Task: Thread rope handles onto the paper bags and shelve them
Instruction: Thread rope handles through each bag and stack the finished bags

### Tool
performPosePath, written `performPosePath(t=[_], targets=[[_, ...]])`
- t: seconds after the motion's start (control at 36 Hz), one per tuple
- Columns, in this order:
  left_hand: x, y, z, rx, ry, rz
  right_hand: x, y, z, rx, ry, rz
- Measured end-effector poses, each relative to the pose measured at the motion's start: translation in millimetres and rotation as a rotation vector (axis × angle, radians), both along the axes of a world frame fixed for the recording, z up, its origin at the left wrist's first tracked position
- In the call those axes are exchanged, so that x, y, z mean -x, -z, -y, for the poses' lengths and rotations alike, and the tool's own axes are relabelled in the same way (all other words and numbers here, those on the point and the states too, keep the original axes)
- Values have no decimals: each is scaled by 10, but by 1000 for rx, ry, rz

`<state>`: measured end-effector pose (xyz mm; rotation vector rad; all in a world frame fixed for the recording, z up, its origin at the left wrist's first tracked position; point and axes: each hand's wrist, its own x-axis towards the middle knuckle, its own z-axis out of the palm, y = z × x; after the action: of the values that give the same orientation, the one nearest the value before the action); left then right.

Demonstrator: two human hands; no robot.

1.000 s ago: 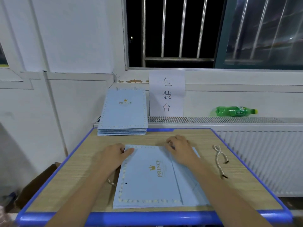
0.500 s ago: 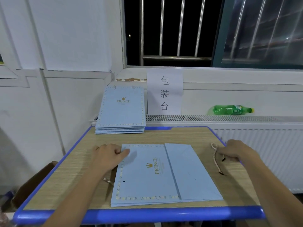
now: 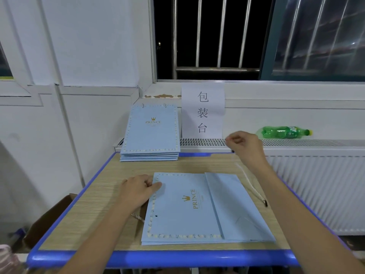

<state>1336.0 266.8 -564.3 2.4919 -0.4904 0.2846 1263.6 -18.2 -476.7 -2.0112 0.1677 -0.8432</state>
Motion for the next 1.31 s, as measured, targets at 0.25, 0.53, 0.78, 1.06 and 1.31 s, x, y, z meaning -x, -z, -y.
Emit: performPosePath(t=[0.25,0.53,0.78,1.06,1.31], targets=[[8,-1,28,145,9,-95,-190,344,-722,-550,-431,-218],[-37,6,24,413,79,-344,-257,676,-1061,-377,-397,-265],[-47,29,44,437,58,-329,-414,766,-1302,-91,-301,-162],[-31,9,48,489,132,-354,-465,824,-1361,-31,-324,-96],[-54,21,66,552,143,-360,-494,874,-1352,-46,-325,-55]])
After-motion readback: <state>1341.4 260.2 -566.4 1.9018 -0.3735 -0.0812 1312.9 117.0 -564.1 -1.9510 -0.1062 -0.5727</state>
